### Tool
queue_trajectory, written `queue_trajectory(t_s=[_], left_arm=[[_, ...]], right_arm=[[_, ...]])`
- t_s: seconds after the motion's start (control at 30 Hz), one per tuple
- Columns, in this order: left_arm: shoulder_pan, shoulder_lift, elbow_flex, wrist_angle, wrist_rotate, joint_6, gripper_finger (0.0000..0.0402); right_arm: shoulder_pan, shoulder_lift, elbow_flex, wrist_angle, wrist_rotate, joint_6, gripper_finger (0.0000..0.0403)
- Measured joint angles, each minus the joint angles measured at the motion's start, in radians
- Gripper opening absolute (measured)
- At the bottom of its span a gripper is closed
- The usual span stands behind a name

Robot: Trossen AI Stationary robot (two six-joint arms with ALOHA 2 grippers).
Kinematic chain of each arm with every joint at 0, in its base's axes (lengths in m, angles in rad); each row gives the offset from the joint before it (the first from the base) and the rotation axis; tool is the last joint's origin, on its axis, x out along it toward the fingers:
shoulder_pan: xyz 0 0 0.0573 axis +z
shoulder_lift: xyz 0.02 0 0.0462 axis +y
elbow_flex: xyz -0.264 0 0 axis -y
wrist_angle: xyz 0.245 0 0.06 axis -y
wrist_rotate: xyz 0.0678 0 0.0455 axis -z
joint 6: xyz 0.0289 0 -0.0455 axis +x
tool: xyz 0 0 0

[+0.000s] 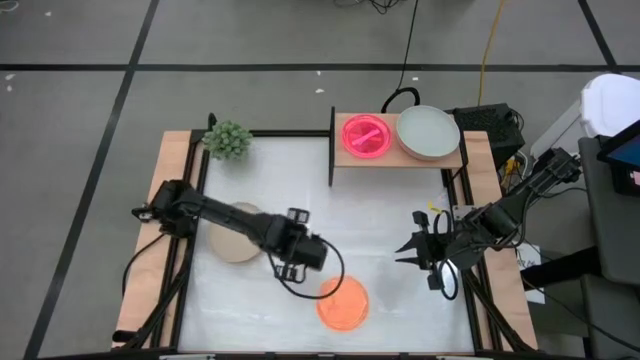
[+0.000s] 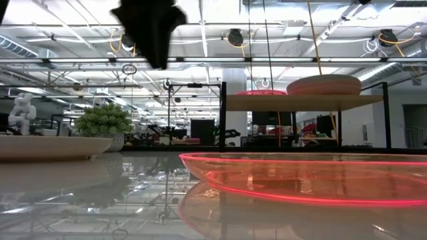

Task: Place and stack plates onto a shelf
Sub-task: Stack the brown plate on top of the gray plate on the shelf

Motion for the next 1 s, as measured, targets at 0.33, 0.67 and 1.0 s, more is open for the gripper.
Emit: queue_trajectory(t_s=[0.33,0.67,1.0], left_arm=[[-0.052,-0.064,-0.275,0.035,-0.052,-0.430,0.0147],[-0.151,-0.083,-0.407,-0.005,-0.126,-0.810,0.0149],[-0.193,-0.084,-0.493,-0.002,-0.089,-1.059,0.0234]], right_arm=[[0.008,0.051,0.000,0.014,-0.024,0.001,0.0077],[0.014,0.098,0.000,0.039,-0.066,0.007,0.0077],[0.014,0.112,0.000,0.039,-0.076,0.015,0.0077]])
